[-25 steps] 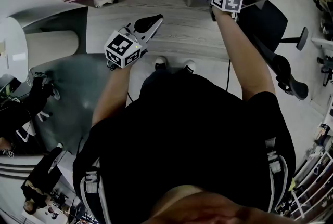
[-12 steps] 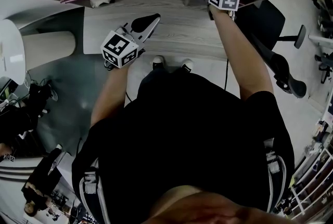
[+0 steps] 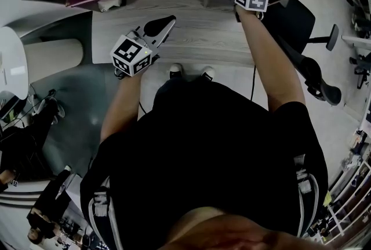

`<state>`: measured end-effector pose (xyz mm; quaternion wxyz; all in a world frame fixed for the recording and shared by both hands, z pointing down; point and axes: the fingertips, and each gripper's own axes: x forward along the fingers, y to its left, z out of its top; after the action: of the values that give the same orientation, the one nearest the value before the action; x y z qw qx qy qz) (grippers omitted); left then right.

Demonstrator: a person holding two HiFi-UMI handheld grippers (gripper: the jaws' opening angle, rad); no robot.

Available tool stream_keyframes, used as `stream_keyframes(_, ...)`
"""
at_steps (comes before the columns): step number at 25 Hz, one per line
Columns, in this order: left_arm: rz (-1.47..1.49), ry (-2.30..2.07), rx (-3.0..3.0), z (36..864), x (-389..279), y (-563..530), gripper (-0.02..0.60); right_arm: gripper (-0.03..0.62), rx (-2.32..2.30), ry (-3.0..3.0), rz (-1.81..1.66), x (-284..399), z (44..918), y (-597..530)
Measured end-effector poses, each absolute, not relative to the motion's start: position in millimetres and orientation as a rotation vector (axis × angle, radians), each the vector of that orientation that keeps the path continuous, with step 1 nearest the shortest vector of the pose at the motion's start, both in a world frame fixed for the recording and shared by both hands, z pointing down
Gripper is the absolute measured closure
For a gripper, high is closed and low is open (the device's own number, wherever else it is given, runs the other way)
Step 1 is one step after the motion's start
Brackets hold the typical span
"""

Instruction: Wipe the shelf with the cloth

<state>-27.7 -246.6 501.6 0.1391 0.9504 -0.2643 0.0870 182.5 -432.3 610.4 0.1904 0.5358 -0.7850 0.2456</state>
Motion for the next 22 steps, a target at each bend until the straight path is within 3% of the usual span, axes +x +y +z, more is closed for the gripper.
stream_keyframes(22,0.232,-0.697,2.764,500.5,-20.9,-247.4,0.565,0.54,1.68,-1.925,0.63,284.5,617.2,-411.5)
